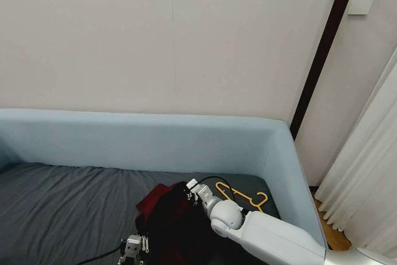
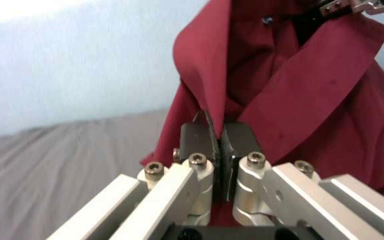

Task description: Pick up the clothes from the sofa and hang them on the clothes hanger.

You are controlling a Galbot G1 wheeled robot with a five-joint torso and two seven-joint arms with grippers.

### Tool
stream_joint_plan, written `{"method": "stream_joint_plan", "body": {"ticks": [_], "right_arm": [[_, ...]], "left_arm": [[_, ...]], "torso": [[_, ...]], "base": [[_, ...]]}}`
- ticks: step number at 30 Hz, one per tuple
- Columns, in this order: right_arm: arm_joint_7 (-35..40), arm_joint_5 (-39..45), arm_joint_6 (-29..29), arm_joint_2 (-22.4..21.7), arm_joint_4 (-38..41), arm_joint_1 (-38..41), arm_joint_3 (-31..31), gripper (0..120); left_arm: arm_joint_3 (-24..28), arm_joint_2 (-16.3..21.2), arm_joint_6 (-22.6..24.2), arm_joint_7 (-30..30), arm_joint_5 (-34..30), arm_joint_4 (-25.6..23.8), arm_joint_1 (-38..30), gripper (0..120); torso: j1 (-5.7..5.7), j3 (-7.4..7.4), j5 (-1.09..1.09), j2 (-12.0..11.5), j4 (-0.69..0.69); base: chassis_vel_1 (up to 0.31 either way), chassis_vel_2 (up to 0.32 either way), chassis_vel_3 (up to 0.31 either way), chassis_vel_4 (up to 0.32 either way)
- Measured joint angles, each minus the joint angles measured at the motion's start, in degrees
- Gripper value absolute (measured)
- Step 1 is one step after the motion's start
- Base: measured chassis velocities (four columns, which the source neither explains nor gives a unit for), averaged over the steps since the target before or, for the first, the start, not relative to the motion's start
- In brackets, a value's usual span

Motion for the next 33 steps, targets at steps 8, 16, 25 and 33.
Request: {"method": "stream_joint_plan", "body": {"ticks": [8, 16, 25, 33], "right_arm": [[-0.3, 5.4, 0.0, -0.2, 1.9, -0.7, 0.4, 0], [-3.9, 7.7, -1.9, -0.6, 2.0, -0.5, -0.2, 0], [-6.1, 9.1, -1.7, -0.8, 1.5, 1.0, -1.4, 11], [-8.0, 10.5, -2.8, -1.0, 1.0, 1.6, -2.0, 35]], "left_arm": [[0.5, 0.5, 0.0, 0.3, 0.3, -0.2, -0.3, 0], [1.0, -0.3, -0.9, 0.8, 2.1, 0.3, 0.8, 0], [1.4, -0.7, -1.6, 1.1, 3.1, 1.1, 1.0, 0], [1.5, -1.0, -1.9, 1.1, 3.3, 1.4, 1.2, 0]], "torso": [[0.0, 0.0, 0.0, 0.0, 0.0], [0.0, 0.0, 0.0, 0.0, 0.0], [0.0, 0.0, 0.0, 0.0, 0.0], [0.0, 0.0, 0.01, 0.0, 0.0]], "base": [[0.0, 0.0, 0.0, 0.0], [0.0, 0.0, 0.0, 0.0], [0.0, 0.0, 0.0, 0.0], [0.0, 0.0, 0.0, 0.0]]}}
